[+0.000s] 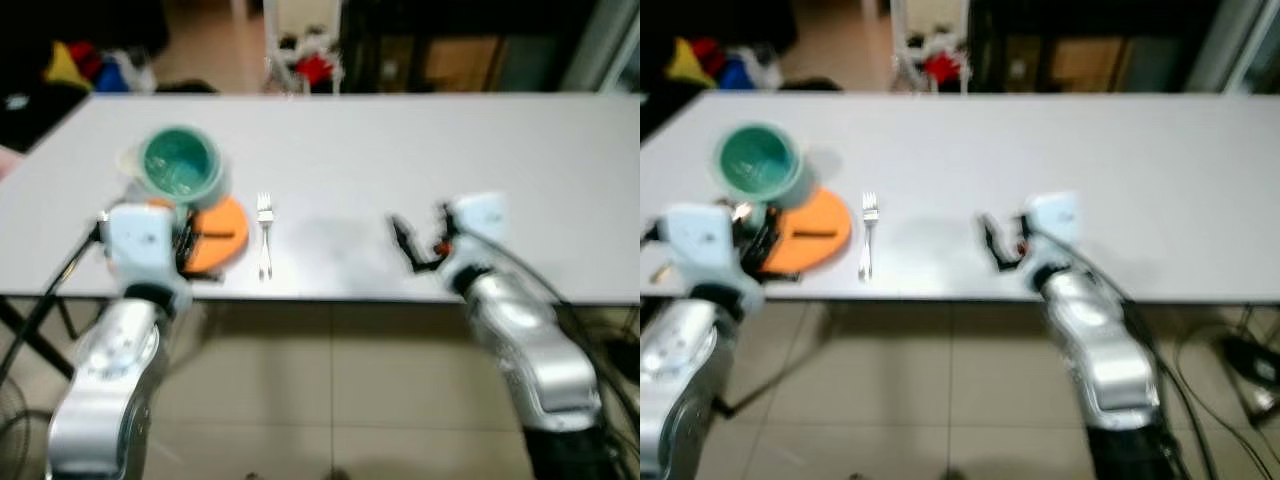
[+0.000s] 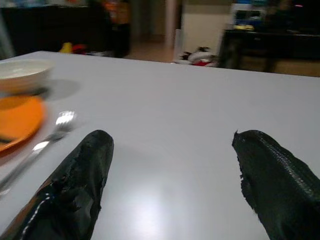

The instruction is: Setting the table

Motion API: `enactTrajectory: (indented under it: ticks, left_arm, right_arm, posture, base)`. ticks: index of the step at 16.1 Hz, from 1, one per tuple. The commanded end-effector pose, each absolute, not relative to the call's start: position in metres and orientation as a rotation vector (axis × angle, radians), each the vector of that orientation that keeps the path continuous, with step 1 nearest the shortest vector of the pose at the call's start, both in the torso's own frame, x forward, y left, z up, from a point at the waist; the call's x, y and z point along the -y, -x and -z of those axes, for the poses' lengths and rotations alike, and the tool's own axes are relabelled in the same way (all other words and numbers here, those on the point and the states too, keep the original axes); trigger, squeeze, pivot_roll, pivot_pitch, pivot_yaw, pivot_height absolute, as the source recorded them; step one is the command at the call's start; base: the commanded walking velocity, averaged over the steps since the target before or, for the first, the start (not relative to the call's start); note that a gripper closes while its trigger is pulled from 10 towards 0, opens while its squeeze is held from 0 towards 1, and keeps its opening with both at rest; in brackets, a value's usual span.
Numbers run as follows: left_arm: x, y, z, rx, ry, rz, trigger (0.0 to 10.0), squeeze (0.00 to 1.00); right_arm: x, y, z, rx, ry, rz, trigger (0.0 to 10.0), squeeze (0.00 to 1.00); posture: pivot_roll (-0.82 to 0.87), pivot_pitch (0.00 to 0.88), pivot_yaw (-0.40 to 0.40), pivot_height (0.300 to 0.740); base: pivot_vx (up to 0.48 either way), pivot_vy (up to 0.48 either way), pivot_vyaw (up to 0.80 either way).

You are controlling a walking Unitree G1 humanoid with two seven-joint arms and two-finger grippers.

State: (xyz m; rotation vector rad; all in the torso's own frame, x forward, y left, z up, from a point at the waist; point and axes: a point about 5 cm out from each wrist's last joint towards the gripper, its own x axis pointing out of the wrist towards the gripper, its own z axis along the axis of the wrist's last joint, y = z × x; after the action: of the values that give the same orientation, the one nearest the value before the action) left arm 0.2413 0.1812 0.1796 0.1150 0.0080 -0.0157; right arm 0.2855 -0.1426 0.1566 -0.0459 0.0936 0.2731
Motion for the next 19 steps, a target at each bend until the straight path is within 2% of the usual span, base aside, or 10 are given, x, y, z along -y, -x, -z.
enactTrajectory:
  ticks: [1, 15, 19]
  left_arm:
    - [-0.190, -0.241, -0.183, 0.007, -0.132, -0.018, 10.0, 0.00]
    - [-0.191, -0.248, -0.183, 0.006, -0.150, 0.007, 10.0, 0.00]
    - [-0.196, -0.261, -0.181, -0.015, -0.142, 0.014, 10.0, 0.00]
  right_arm:
    - [0.130, -0.286, -0.166, -0.052, 0.038, -0.327, 10.0, 0.00]
    - [0.130, -0.283, -0.162, -0.060, 0.045, -0.340, 10.0, 0.00]
    - [0.130, -0.280, -0.161, -0.086, 0.029, -0.429, 10.0, 0.00]
  posture:
    - [-0.07, 0.000, 0.031, 0.740]
    - [-0.08, 0.000, 0.048, 0.740]
    - [-0.09, 0.000, 0.056, 0.740]
  base:
    - [0.416, 0.000, 0.00]
    - [0.414, 0.000, 0.00]
    - [0.288, 0.000, 0.00]
